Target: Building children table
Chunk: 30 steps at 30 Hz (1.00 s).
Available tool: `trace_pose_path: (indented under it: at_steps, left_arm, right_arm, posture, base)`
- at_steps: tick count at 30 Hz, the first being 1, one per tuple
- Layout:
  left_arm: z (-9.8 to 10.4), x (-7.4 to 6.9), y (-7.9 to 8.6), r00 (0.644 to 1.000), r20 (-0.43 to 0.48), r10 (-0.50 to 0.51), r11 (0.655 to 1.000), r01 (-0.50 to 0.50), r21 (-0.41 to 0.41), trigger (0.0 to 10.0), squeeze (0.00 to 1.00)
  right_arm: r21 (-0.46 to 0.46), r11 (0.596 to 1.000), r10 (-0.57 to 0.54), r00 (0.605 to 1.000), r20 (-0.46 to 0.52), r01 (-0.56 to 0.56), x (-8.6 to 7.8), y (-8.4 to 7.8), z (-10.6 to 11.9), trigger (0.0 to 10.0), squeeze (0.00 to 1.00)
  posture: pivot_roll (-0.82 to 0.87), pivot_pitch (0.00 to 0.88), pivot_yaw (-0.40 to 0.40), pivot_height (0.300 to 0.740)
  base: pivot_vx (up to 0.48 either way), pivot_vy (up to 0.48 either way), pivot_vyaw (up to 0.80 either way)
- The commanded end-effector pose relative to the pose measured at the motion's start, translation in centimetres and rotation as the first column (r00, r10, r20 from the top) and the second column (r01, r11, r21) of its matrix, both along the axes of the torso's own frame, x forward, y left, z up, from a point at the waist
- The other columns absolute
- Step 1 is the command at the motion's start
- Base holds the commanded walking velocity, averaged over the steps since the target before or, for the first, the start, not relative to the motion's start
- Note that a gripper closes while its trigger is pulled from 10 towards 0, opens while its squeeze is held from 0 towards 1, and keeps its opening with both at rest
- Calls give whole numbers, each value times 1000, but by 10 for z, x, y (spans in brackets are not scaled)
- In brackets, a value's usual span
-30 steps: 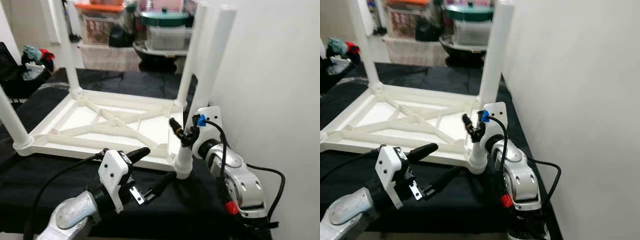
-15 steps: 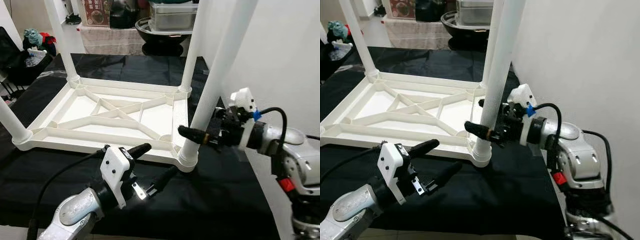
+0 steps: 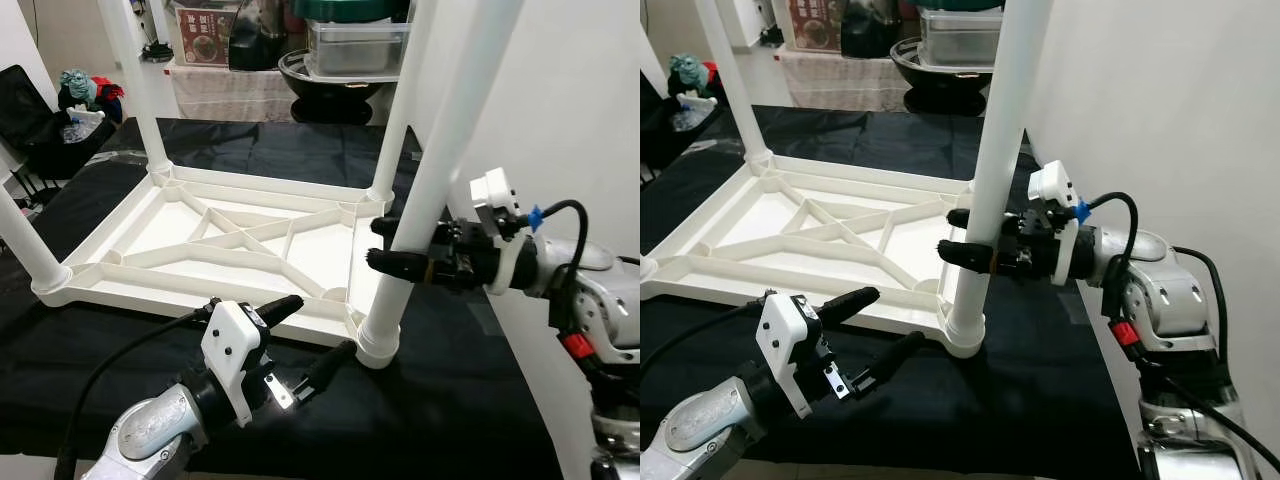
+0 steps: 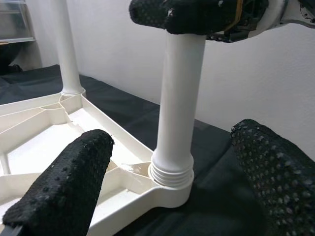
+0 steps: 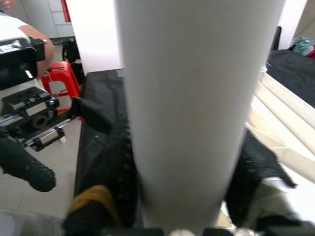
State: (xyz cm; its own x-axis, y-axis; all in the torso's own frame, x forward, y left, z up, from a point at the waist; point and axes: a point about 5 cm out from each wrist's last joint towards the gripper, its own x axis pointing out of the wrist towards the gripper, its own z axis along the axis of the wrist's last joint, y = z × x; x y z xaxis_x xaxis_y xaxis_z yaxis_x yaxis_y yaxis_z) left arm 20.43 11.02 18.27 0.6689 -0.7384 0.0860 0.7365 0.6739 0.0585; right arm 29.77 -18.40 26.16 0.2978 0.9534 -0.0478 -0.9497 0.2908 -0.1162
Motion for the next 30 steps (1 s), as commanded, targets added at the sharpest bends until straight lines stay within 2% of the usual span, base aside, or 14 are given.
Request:
trace_pose_path:
  at_steps: [1, 7, 9, 10, 11, 12, 13, 15, 19, 25, 26, 28, 29, 30]
  left_arm:
    - [-1, 0, 0, 1000, -7, -7, 1000, 7, 9, 10000, 0]
    - [-1, 1, -1, 1000, -3, -13, 1000, 13, 6, 10000, 0]
    - [0, 1, -1, 1000, -2, -17, 1000, 17, 4, 10000, 0]
    - [0, 2, -2, 1000, -2, -20, 1000, 20, 2, 10000, 0]
    - [0, 2, -2, 1000, -2, -20, 1000, 20, 2, 10000, 0]
    - [0, 2, -5, 1000, 0, -27, 1000, 27, 0, 10000, 0]
    - [0, 3, -6, 1000, 2, -30, 1000, 30, -1, 10000, 0]
    - [1, 3, -9, 999, 8, -39, 999, 39, -10, 10000, 0]
    - [1, 5, -11, 999, 11, -46, 999, 46, -17, 10000, 0]
    - [1, 6, -12, 999, 15, -48, 999, 49, -17, 10000, 0]
    - [1, 6, -12, 999, 15, -49, 999, 49, -18, 10000, 0]
    - [1, 6, -13, 999, 15, -49, 999, 49, -20, 10000, 0]
    - [1, 6, -13, 999, 15, -48, 999, 49, -20, 10000, 0]
    - [1, 6, -13, 999, 15, -48, 999, 49, -20, 10000, 0]
  right_arm:
    - [-4, 999, 44, 999, -10, -44, -5, 3, -4, 0, 0]
    - [23, 976, -218, 975, -36, 218, 4, 5, -24, 0, 0]
    - [-108, 807, -588, 808, -41, 581, 18, 14, -55, 0, 0]
    - [-174, 595, -801, 597, -47, 785, 15, 13, -76, 0, 0]
    - [-174, 595, -801, 597, -47, 785, 15, 13, -76, 0, 0]
    - [-223, 399, -917, 391, -78, 890, 1, 22, -97, 0, 0]
    - [-216, 410, -912, 395, -109, 886, -3, 33, -100, 0, 0]
    - [-207, 485, -874, 475, -101, 849, 0, 49, -98, 0, 0]
    - [-227, 515, -854, 517, -57, 826, 2, 58, -92, 0, 0]
    - [-218, 498, -864, 500, -52, 839, 3, 69, -87, 0, 0]
    - [-218, 498, -865, 499, -53, 839, 3, 70, -86, 10000, 0]
    - [-120, 565, -825, 555, -105, 817, 4, 80, -75, 10000, 0]
    - [-33, 657, -748, 646, -152, 753, 6, 85, -66, 10000, 1000]
    - [-33, 657, -748, 646, -152, 753, 6, 85, -66, 10000, 1000]
  posture:
    - [-63, 66, -74, 740]
    - [-73, 67, -79, 740]
    - [-74, 69, -79, 740]
    - [-84, 66, -83, 740]
    - [-84, 66, -83, 740]
    - [-70, 65, -80, 740]
    - [-70, 65, -80, 740]
    - [-79, 54, -80, 740]
    - [-86, 44, -83, 740]
    - [-90, 40, -89, 740]
    - [-90, 40, -89, 740]
    - [-90, 41, -90, 740]
    - [-89, 40, -90, 740]
    - [-89, 40, -90, 740]
  base:
    - [0, 0, 0]
    - [0, 0, 0]
    - [0, 0, 0]
    - [0, 0, 0]
    - [0, 0, 0]
    - [0, 0, 0]
    - [0, 0, 0]
    - [0, 0, 0]
    - [0, 0, 0]
    - [0, 0, 0]
    - [0, 0, 0]
    - [0, 0, 0]
    - [0, 0, 0]
    - [0, 0, 0]
